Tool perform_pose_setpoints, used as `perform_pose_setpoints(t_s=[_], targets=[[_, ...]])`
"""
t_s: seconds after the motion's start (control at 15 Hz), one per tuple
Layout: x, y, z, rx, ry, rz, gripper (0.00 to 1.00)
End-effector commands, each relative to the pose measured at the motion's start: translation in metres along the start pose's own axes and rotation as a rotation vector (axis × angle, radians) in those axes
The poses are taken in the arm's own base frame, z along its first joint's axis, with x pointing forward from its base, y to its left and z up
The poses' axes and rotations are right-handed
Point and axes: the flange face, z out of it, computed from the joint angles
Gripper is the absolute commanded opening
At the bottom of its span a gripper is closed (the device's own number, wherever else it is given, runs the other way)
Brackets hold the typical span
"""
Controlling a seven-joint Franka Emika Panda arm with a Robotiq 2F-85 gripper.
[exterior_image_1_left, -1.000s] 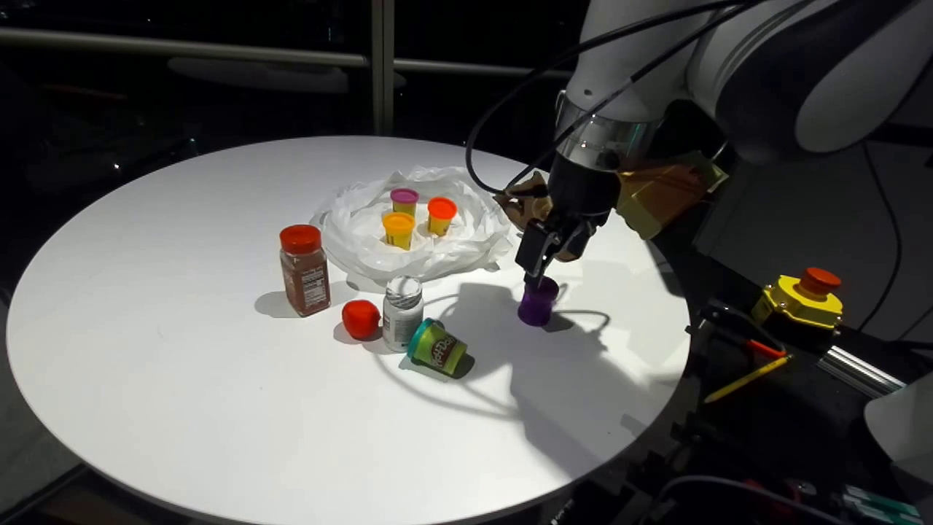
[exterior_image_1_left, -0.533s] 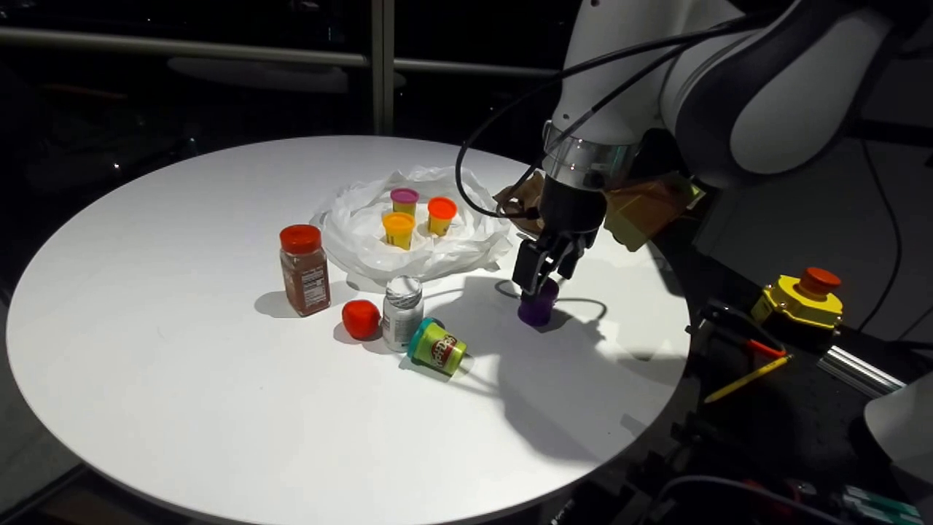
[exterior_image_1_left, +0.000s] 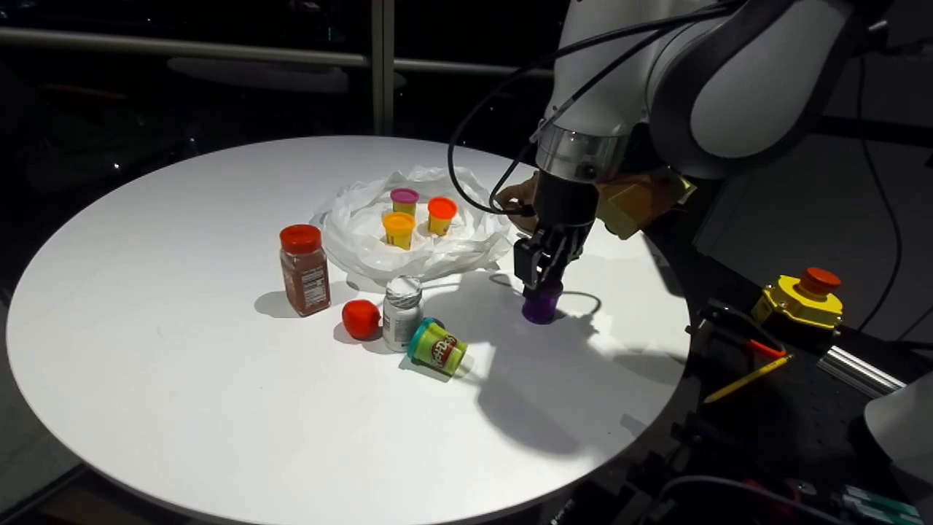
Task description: Put the contents on the table into the plastic bag.
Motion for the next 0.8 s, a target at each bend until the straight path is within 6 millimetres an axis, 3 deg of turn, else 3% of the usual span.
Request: perform_pose_setpoints(t_s=[0.0,0.2,0.4,0.6,0.73], targets=[[0.022,0.012,-0.03,-0.023,-0.021,0.06,0.26],[0.066,0.038,-0.075,-0.065,0.01,0.161,0.26],[0.122,0.066,-0.115,-0.089,0.081,0.276,0.26],[0.17,0.08,-0.13,-0.069,0.15,0.374,0.26],[0.196,0.086,-0.126,-0.068,0.178,0.427,0.26]])
